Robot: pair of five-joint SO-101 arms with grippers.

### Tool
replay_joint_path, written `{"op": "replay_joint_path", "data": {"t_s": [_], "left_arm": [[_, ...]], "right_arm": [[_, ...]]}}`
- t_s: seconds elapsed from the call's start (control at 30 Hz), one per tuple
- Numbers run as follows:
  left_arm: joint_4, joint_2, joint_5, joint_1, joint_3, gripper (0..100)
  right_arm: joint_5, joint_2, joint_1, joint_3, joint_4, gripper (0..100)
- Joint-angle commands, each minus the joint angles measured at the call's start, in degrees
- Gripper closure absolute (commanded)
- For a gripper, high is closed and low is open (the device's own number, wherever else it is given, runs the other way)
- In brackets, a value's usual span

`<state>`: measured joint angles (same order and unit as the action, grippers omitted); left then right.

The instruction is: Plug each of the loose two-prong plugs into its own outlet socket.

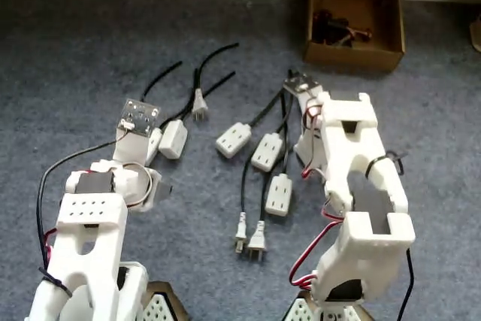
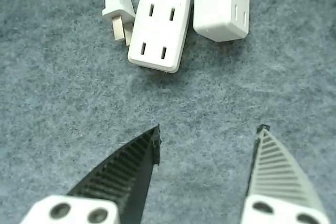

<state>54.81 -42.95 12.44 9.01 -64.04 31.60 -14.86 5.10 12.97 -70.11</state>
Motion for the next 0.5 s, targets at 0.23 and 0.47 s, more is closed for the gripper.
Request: {"op": "replay_joint_path", "data": {"t_s": [0.23,0.47], "left_arm": [[-0.88,-1.63,-0.62,0.4,0.31,73],[-0.88,-1.63,-0.62,0.4,0.31,73]], "right_arm": [[3.08,-0.84,0.57,-2.86,-0.13,78.9],[-0.35,-1.1,-2.07,-4.53,1.01,78.9]]}}
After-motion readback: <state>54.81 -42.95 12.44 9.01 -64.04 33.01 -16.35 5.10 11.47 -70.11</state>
